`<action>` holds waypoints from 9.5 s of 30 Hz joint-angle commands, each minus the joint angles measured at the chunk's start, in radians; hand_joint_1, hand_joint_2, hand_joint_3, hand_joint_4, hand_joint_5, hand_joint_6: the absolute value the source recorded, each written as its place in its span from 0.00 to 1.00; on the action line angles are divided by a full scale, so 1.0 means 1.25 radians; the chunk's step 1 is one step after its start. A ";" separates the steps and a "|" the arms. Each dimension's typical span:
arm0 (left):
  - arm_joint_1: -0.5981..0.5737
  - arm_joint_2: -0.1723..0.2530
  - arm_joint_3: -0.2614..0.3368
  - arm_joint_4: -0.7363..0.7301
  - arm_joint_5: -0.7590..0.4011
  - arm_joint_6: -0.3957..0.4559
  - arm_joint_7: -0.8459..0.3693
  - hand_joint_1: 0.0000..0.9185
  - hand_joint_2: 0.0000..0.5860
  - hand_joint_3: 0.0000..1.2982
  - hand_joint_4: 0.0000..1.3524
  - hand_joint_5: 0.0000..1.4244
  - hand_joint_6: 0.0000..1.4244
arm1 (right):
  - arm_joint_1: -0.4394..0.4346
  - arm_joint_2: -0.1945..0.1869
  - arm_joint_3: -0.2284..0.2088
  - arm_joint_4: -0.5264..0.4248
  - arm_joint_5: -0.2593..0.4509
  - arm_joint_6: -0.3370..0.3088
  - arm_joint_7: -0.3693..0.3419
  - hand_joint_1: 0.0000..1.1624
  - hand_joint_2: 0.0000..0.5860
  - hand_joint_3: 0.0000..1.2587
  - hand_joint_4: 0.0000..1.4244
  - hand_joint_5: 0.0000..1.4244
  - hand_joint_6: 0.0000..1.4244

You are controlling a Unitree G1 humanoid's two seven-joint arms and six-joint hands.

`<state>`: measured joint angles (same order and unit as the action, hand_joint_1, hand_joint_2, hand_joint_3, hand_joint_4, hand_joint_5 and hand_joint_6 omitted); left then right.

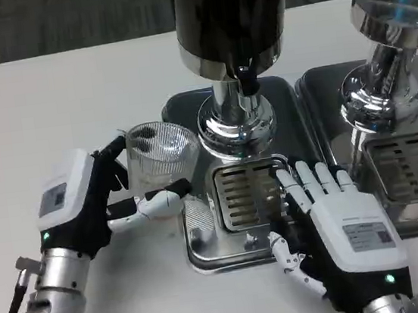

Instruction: Grasp the cup under the faucet to collect the drink, then remove the cup.

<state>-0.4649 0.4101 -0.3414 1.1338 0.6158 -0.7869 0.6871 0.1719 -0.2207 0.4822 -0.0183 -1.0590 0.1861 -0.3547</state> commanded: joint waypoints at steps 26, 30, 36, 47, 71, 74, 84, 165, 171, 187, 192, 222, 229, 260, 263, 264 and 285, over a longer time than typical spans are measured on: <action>-0.148 -0.126 -0.078 0.088 0.076 0.029 0.037 0.40 0.26 0.29 0.31 0.56 0.61 | 0.025 0.020 -0.024 -0.030 0.014 0.031 -0.022 0.00 0.86 0.08 0.00 0.00 0.00; -0.162 -0.141 -0.099 0.098 0.090 0.043 0.045 0.40 0.26 0.28 0.30 0.55 0.60 | 0.026 0.024 -0.028 -0.028 0.018 0.032 -0.024 0.00 0.86 0.08 0.00 0.00 0.00; -0.147 -0.126 -0.119 0.110 0.095 0.056 0.038 0.40 0.26 0.28 0.29 0.54 0.59 | 0.027 0.026 -0.027 -0.025 0.020 0.033 -0.026 0.00 0.86 0.08 0.00 0.00 0.00; -0.113 -0.096 -0.132 0.112 0.103 0.087 0.032 0.38 0.25 0.26 0.28 0.54 0.59 | 0.020 0.025 -0.034 -0.019 0.029 0.030 -0.023 0.00 0.86 0.08 0.00 0.00 0.00; -0.072 -0.028 -0.066 0.037 0.002 -0.023 -0.093 0.00 0.00 0.00 0.03 0.29 0.27 | 0.013 -0.006 -0.039 -0.025 0.048 0.009 -0.004 0.00 0.86 0.08 0.00 0.00 0.00; -0.052 -0.009 -0.048 0.010 -0.005 -0.039 -0.091 0.00 0.00 0.00 0.03 0.26 0.24 | 0.010 -0.010 -0.042 -0.023 0.056 0.006 -0.001 0.00 0.86 0.08 0.00 0.00 0.00; -0.019 0.028 0.002 -0.049 -0.042 -0.109 -0.113 0.00 0.00 0.00 0.00 0.08 0.00 | -0.003 -0.017 -0.047 -0.017 0.065 0.005 -0.004 0.00 0.86 0.08 0.00 0.00 0.00; -0.010 -0.036 0.156 -0.290 -0.228 -0.397 -0.656 0.00 0.24 0.23 0.10 0.26 0.20 | 0.008 0.005 -0.067 -0.018 0.070 0.017 -0.015 0.00 0.85 0.05 0.00 0.00 0.00; -0.011 -0.024 0.152 -0.307 -0.159 -0.403 -0.607 0.00 0.24 0.24 0.10 0.26 0.19 | 0.007 0.008 -0.070 -0.016 0.074 0.016 -0.016 0.00 0.85 0.05 0.00 0.00 0.00; -0.017 0.009 0.121 -0.336 -0.018 -0.394 -0.471 0.00 0.24 0.25 0.11 0.26 0.20 | 0.012 0.022 -0.104 -0.025 0.128 0.007 -0.022 0.00 0.85 0.06 0.00 0.00 0.00; -0.017 0.014 0.110 -0.339 0.002 -0.390 -0.445 0.00 0.24 0.25 0.11 0.26 0.21 | 0.023 0.039 -0.146 -0.044 0.222 -0.047 -0.028 0.00 0.84 0.04 0.00 0.00 0.00; -0.021 0.038 0.069 -0.357 0.033 -0.374 -0.380 0.00 0.27 0.27 0.12 0.27 0.21 | -0.085 0.040 -0.203 -0.002 0.377 -0.074 0.120 0.25 0.40 0.00 0.00 0.00 0.00; -0.018 0.044 0.064 -0.359 0.031 -0.369 -0.376 0.00 0.27 0.27 0.12 0.27 0.21 | -0.123 0.042 -0.209 0.030 0.389 -0.072 0.130 0.27 0.38 0.00 0.00 0.00 0.00; 0.001 0.050 0.071 -0.382 0.017 -0.351 -0.375 0.00 0.27 0.29 0.13 0.28 0.22 | -0.171 0.035 -0.209 0.040 0.437 -0.057 0.226 0.32 0.35 0.00 0.00 0.00 0.00; 0.006 0.051 0.072 -0.387 0.016 -0.349 -0.375 0.00 0.27 0.29 0.13 0.28 0.22 | -0.178 0.034 -0.213 0.047 0.440 -0.043 0.234 0.34 0.33 0.00 0.00 0.00 0.00; 0.007 0.052 0.072 -0.387 0.016 -0.348 -0.374 0.00 0.27 0.29 0.13 0.28 0.22 | -0.182 0.032 -0.214 0.050 0.442 -0.042 0.237 0.34 0.34 0.00 0.00 0.00 0.00; 0.023 0.060 0.081 -0.404 0.010 -0.329 -0.372 0.00 0.28 0.30 0.14 0.28 0.22 | -0.224 0.034 -0.204 0.081 0.461 -0.043 0.282 0.38 0.35 0.00 0.00 0.00 0.00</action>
<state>-0.4665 0.4728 -0.2147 0.6416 0.5957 -1.1746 0.2473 -0.0960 -0.1752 0.2270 0.0720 -0.5005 0.1280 -0.0192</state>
